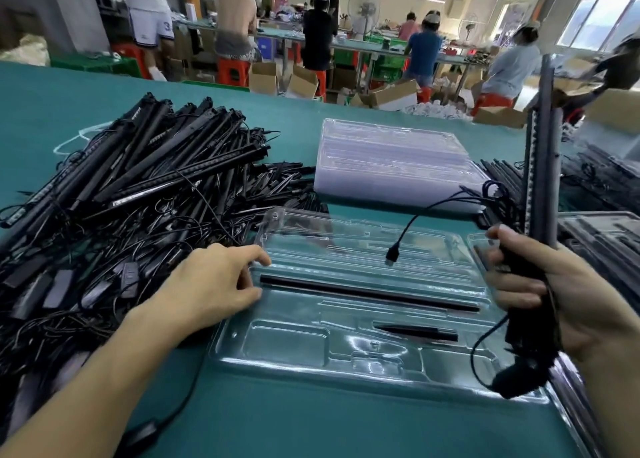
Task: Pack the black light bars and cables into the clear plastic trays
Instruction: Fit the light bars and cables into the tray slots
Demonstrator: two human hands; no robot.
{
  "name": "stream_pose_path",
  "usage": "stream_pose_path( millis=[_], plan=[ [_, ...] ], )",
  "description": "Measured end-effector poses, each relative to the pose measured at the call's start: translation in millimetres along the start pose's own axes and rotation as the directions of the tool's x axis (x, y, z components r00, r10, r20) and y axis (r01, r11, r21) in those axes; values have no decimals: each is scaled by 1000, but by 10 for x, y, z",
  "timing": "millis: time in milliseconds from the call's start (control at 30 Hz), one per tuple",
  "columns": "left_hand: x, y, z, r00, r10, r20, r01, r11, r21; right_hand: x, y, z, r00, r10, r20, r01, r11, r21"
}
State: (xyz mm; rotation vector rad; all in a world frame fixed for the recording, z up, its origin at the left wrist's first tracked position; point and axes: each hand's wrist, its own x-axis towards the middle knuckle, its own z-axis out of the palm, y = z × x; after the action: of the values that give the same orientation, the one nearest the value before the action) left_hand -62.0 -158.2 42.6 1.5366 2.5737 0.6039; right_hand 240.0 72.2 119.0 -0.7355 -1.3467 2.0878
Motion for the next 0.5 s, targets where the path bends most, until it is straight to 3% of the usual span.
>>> stream_pose_path(
  millis=[133, 300, 500],
  plan=[
    [-20, -120, 72, 985, 42, -166, -37, 999, 35, 16, 6, -89, 1000, 20, -15, -22, 992, -125],
    [-78, -349, 31, 982, 109, -151, -64, 959, 276, 114, 322, -62, 992, 9, -126, -46, 953, -299],
    [-7, -320, -57, 989, 85, -125, -35, 933, 357, 134, 317, -150, 970, -7, -244, -88, 922, -377]
  ],
)
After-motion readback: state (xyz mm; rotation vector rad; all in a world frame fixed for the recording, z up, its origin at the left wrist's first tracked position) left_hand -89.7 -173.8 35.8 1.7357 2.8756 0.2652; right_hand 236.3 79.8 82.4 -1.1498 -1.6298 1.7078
